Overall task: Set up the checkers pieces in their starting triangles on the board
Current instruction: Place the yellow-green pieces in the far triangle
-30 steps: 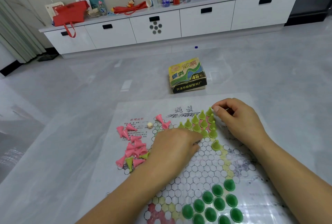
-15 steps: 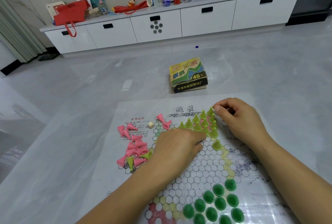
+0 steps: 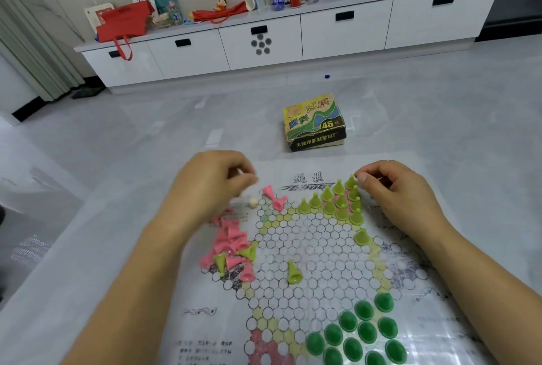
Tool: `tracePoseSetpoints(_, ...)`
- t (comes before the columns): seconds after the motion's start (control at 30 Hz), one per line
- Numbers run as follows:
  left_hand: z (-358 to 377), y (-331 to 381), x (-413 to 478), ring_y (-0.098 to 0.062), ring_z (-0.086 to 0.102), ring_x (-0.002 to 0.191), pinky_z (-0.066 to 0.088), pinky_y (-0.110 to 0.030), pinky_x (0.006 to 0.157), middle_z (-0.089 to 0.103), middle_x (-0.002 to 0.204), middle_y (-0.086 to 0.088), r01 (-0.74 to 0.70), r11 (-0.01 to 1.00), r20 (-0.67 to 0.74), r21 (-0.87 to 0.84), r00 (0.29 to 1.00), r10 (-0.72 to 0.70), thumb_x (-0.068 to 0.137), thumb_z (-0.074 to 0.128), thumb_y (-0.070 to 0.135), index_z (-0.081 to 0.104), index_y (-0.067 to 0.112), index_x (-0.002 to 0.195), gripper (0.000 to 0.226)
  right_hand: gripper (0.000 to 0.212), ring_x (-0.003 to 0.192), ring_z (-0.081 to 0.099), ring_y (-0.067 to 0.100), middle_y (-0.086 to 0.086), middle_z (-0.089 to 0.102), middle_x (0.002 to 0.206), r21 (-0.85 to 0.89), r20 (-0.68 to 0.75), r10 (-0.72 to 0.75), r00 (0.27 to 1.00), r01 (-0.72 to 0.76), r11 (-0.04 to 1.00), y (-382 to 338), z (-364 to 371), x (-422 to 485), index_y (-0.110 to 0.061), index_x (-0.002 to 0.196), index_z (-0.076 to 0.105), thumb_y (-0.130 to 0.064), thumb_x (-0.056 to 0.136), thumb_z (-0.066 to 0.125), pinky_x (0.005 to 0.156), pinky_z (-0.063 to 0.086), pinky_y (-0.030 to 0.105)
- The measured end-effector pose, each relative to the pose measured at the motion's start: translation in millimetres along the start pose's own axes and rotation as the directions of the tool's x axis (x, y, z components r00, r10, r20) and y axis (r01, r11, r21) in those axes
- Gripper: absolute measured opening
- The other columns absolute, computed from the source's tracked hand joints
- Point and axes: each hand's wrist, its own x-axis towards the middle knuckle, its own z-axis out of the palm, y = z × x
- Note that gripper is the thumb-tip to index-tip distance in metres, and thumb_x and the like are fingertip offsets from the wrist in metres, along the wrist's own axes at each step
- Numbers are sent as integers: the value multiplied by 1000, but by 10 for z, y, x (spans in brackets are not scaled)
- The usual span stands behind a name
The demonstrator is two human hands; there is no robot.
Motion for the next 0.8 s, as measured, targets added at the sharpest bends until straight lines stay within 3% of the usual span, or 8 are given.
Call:
tracePoseSetpoints(0.07,-160,-194,31,-7,55,62,40,-23,59,61,64,10,84,995,91,44,992,-88,78,69,23,65,21,72,7,13,76,54,10,-4,62,92,-1,1,0,1000,0,1000,-5,2,-1,-20,88,65,-25,88,54,68,42,28)
tracePoseSetpoints(0.13,-194,-280,24,-7,55,60,40,-21,58,65,64,7,87,994,282,70,954,-103,73,73,21,68,19,72,6,13,76,54,11,-3,63,92,2,3,-1,1000,1,1000,-7,3,-2,-20,88,65,-24,88,54,67,41,28)
tracePoseSetpoints(0.23,-92,-221,-28,-5,56,59,42,-22,61,68,68,1,36,995,565,90,821,-81,68,78,25,68,18,79,16,13,76,54,12,-3,63,92,5,3,2,1000,-3,1000,0,2,-2,-20,88,66,-24,88,54,65,41,26)
tracePoseSetpoints(0.3,7,-148,-48,-5,52,62,42,-24,63,62,72,5,-25,989,641,144,764,-74,68,78,27,67,21,83,20,13,76,55,13,-3,63,92,13,2,2,1000,-2,1000,3,-2,-2,-20,88,66,-24,88,54,64,41,26)
tracePoseSetpoints(0.4,106,-85,-46,-9,48,72,42,-26,67,54,85,6,-126,966,629,224,776,-45,68,77,27,66,24,87,22,12,76,56,14,-3,63,91,25,2,3,1000,-3,1000,6,-7,-4,-20,87,65,-24,88,54,66,42,28)
tracePoseSetpoints(0.67,179,-64,-27,-7,52,68,42,-20,61,61,88,3,-118,974,550,191,835,-7,77,69,17,68,16,78,2,11,77,56,15,-4,63,91,24,5,4,1000,-4,1000,6,-5,2,-22,85,65,-24,88,54,67,42,29)
tracePoseSetpoints(0.8,176,-26,0,-3,46,65,38,-17,63,55,83,11,-103,994,354,27,931,87,77,69,21,69,19,77,2,11,76,54,12,-5,62,90,16,4,4,1000,-4,1000,4,-2,7,-23,85,64,-24,88,54,65,40,26)
